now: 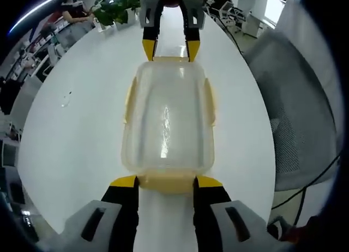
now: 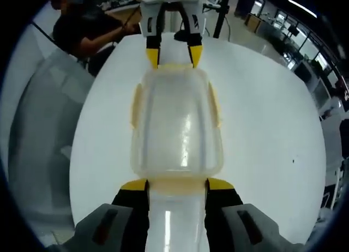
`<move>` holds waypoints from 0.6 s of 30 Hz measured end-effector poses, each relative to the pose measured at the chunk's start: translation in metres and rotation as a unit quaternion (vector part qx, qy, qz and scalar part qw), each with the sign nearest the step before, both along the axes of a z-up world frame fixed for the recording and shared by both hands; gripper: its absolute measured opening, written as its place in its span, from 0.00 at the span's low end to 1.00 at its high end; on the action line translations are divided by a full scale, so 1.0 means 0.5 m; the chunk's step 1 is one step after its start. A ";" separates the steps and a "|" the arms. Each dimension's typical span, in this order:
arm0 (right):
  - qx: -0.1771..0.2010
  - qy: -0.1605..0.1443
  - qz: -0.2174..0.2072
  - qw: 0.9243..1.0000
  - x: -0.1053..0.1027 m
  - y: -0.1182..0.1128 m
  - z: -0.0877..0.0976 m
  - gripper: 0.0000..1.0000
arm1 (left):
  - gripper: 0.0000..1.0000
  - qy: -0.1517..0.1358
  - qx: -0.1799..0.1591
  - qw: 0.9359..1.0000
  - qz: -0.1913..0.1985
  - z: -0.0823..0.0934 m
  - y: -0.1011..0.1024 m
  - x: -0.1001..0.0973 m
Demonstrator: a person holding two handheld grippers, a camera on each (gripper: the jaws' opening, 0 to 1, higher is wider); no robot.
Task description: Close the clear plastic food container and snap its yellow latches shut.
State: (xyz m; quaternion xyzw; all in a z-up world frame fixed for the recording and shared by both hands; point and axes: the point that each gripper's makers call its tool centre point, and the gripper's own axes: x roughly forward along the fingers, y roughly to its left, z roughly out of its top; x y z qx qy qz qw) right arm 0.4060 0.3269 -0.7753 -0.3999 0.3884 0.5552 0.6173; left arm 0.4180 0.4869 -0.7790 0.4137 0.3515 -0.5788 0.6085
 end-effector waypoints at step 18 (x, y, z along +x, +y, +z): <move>0.014 -0.004 -0.008 1.000 -0.010 -0.057 0.031 0.38 | 0.38 0.001 -0.018 1.000 -0.017 0.041 -0.057 -0.004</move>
